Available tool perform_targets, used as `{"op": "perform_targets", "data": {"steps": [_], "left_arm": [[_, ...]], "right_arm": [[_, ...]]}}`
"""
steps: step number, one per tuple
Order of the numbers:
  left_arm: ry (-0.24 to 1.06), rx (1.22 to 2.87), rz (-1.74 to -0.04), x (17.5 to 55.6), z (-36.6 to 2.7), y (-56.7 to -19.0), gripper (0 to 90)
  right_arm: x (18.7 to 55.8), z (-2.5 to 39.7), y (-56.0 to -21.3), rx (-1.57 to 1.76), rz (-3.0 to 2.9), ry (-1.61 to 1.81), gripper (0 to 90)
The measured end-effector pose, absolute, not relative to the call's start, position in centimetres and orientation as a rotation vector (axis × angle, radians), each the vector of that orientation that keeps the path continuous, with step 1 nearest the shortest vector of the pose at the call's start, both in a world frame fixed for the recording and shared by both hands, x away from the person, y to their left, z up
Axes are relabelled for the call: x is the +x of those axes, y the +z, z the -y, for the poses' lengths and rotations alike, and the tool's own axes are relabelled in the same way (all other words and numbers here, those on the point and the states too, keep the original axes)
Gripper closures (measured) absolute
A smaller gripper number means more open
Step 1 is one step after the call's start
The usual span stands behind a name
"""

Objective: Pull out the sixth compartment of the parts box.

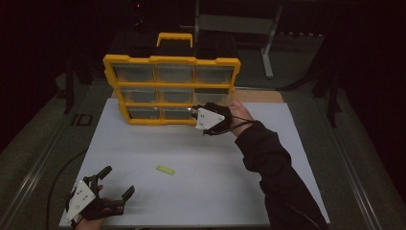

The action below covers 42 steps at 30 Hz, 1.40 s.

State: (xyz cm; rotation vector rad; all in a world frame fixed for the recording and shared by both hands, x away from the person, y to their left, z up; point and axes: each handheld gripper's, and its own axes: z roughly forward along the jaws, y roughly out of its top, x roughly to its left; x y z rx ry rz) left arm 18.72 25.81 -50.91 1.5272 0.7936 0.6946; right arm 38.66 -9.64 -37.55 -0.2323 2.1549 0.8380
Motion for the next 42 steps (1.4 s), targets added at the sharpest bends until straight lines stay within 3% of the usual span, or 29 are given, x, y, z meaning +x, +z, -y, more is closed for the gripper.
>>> {"op": "perform_targets", "data": {"steps": [21,24,33,42], "left_arm": [[0.695,1.532,-0.794,18.7,-25.8,-50.9,0.3],[0.702,1.525,-0.796,18.7,-25.9,-50.9,0.3],[0.698,1.528,-0.796,18.8,-25.8,-50.9,0.3],[0.696,1.529,-0.797,18.8,-25.8,-51.0,0.3]], "right_arm": [[39.0,9.6,-37.3,-0.21,-2.184,0.834,71.9],[39.0,9.4,-37.5,-0.177,-2.188,0.756,62.2],[38.9,10.0,-35.9,0.194,-2.169,0.959,11.8],[39.9,12.0,-34.1,0.483,-2.276,1.236,8.4]]}}
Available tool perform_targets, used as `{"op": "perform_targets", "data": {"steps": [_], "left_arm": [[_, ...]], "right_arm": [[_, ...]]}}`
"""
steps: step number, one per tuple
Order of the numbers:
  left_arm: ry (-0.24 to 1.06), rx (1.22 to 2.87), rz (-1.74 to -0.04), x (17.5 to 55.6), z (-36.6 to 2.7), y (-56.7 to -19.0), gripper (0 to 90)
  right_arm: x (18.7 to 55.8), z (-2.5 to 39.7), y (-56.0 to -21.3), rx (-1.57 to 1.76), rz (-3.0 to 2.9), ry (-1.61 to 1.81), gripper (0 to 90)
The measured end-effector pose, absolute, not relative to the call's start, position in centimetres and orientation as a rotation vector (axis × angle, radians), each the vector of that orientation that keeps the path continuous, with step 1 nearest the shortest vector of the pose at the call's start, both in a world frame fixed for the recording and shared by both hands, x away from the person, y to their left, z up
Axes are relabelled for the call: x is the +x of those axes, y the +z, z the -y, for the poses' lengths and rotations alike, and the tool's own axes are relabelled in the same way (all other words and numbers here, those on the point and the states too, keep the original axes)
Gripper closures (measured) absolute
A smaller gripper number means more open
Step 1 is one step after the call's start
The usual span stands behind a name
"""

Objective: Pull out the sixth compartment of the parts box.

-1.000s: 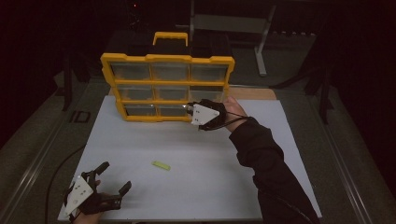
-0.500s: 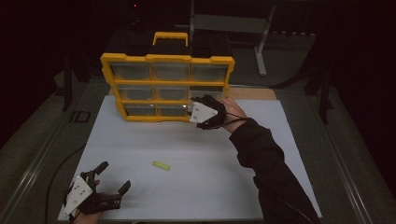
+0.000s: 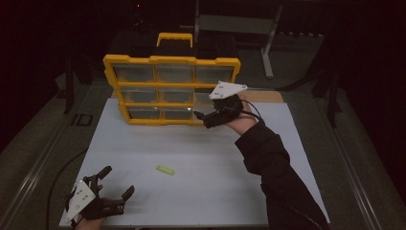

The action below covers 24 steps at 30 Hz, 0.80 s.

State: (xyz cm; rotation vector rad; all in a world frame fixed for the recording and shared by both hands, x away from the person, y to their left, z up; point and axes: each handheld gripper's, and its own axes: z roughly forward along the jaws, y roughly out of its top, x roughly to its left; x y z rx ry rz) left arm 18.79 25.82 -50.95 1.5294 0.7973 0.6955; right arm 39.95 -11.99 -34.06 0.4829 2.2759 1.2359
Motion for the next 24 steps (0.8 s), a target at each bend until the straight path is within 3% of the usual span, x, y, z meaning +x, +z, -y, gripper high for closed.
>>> {"op": "perform_targets", "data": {"steps": [24], "left_arm": [[0.696,1.54,-0.797,18.8,-25.7,-51.0,0.3]], "right_arm": [[36.6,16.8,-34.9,0.504,-2.187,1.356,9.1]]}}
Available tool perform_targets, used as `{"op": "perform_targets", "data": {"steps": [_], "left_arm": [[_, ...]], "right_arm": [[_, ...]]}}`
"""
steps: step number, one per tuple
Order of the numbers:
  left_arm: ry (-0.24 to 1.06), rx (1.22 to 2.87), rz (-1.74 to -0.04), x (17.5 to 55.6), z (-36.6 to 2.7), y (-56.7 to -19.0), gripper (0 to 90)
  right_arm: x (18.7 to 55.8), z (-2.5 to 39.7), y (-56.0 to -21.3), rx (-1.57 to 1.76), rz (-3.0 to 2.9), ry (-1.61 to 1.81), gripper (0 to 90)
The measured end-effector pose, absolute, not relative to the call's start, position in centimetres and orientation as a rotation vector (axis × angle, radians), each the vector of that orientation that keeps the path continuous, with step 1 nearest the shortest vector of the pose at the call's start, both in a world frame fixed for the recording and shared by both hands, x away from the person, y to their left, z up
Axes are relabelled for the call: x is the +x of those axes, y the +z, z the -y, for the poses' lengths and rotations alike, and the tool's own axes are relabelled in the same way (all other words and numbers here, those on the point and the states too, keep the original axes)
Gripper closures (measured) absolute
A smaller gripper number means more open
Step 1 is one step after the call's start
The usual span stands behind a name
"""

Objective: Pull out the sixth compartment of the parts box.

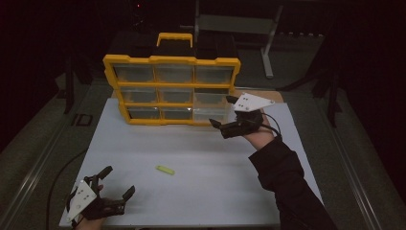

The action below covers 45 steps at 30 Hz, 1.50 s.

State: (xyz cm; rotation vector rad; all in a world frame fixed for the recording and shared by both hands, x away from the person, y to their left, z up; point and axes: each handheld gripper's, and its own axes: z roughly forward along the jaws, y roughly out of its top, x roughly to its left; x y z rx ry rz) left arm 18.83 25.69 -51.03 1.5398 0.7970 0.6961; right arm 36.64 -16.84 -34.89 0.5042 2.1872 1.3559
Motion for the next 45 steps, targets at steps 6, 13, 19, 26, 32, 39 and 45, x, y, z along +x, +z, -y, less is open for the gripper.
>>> {"op": "perform_targets", "data": {"steps": [6,13,19,26,32,39,45], "left_arm": [[0.696,1.54,-0.793,18.8,-25.6,-51.0,0.3],[0.7,1.543,-0.794,18.8,-25.7,-51.0,0.3],[0.694,1.54,-0.795,18.8,-25.7,-51.1,0.3],[0.7,1.541,-0.793,18.8,-25.6,-51.0,0.3],[0.707,1.533,-0.794,18.7,-25.7,-51.0,0.3],[0.701,1.543,-0.789,18.8,-25.6,-51.0,0.3],[0.699,1.544,-0.791,18.8,-25.6,-51.0,0.3]], "right_arm": [[35.6,18.4,-35.6,0.537,-2.167,1.404,9.1],[34.3,20.3,-36.9,0.562,-2.155,1.415,9.1],[33.0,21.4,-38.1,0.576,-2.172,1.426,9.1],[31.2,22.5,-40.1,0.593,-2.165,1.431,9.1],[30.1,23.3,-42.0,0.615,-2.182,1.452,9.1],[28.9,24.2,-43.9,0.658,-2.194,1.453,9.1],[27.9,25.0,-45.3,0.683,-2.209,1.46,9.0]]}}
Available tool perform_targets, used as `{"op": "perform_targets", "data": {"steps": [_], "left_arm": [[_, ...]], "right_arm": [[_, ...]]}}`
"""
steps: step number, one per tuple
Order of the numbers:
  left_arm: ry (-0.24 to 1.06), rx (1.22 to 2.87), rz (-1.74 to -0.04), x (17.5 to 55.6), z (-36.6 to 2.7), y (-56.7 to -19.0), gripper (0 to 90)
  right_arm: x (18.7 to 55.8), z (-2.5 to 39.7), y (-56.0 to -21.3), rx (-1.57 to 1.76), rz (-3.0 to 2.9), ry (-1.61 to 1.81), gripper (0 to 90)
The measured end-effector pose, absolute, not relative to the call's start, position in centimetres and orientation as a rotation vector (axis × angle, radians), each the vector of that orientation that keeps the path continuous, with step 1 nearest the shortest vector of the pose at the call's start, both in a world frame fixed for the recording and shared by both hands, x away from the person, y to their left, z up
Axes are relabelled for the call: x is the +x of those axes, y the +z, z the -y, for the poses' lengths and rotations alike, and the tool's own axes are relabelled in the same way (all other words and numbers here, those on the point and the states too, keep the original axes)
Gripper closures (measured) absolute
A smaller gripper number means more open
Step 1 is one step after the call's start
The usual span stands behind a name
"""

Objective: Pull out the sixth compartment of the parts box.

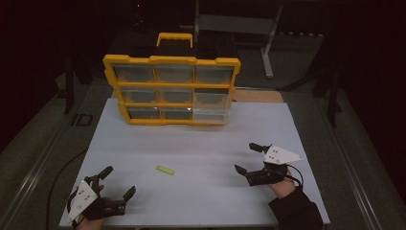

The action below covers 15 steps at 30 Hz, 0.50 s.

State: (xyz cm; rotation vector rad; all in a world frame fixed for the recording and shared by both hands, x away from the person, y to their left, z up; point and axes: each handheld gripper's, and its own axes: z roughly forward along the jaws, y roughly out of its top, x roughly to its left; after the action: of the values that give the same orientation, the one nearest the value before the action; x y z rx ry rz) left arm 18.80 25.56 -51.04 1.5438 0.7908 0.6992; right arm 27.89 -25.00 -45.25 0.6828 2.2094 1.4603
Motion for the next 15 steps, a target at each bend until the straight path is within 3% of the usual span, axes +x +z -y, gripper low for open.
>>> {"op": "perform_targets", "data": {"steps": [15], "left_arm": [[0.699,1.549,-0.791,18.8,-25.5,-51.0,0.3]], "right_arm": [[25.8,26.8,-47.5,0.74,-2.218,1.413,9.1]]}}
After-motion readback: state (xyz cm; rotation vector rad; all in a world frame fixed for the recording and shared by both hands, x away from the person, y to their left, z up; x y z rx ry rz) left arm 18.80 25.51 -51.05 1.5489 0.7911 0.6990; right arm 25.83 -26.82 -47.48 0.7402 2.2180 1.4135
